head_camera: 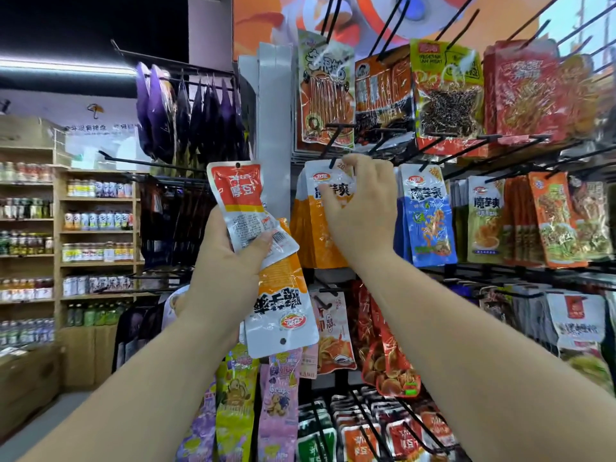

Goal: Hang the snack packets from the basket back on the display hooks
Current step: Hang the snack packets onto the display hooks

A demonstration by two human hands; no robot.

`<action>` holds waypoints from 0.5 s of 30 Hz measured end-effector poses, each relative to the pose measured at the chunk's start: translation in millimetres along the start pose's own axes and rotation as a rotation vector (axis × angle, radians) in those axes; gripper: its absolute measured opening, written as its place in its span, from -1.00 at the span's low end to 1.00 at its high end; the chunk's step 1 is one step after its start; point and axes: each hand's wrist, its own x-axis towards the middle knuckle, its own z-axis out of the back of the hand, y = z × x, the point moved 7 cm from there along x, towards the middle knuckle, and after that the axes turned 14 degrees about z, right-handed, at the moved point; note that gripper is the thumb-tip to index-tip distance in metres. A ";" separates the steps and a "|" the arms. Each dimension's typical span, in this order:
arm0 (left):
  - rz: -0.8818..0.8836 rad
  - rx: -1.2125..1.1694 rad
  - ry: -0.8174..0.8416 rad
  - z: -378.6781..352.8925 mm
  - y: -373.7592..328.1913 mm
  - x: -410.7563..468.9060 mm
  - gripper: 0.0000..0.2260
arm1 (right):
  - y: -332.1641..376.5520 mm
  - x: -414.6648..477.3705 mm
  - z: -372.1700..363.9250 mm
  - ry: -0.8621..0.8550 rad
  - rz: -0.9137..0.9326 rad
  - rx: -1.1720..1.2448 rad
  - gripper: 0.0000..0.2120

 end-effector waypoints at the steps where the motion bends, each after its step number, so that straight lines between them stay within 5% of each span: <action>1: -0.007 0.008 -0.006 1.4 0.4 -0.2 -0.73 | 0.5 -6.6 -2.3 0.008 0.021 -0.017 -0.53; 7: -0.016 0.017 -0.016 6.1 3.2 0.8 -0.71 | 4.9 -21.0 -15.6 0.262 -0.026 0.047 -0.25; 15: -0.021 0.018 -0.015 8.6 7.9 3.3 -0.71 | 6.6 -29.2 -35.7 0.471 -0.015 -0.038 -0.18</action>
